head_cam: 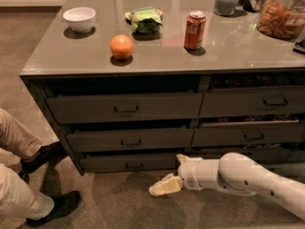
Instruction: Open bottom drawer
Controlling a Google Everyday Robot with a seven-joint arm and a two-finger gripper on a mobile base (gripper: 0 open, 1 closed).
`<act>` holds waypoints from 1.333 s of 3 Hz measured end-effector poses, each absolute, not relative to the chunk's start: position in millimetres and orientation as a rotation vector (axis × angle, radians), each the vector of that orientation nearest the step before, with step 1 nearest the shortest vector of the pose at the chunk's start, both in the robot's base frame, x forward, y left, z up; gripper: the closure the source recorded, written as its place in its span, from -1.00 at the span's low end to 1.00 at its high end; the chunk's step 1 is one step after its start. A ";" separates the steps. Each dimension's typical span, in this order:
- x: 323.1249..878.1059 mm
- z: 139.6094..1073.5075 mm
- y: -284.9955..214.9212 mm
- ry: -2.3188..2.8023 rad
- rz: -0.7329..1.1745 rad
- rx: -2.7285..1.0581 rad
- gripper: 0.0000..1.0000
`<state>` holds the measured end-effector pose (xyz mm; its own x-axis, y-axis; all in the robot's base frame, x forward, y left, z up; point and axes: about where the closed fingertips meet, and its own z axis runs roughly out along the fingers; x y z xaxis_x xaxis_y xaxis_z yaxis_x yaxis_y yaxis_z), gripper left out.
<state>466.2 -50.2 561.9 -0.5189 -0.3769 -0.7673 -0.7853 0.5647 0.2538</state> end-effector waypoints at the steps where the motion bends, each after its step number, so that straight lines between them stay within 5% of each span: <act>1: 466.2 561.9 -50.1 2.130 0.787 -0.926 -1.00; 4: 520.7 484.4 -26.4 2.120 0.864 -1.005 -1.00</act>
Offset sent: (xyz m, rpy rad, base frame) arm 0.0158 0.0031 -0.0143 0.0190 0.0313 0.0166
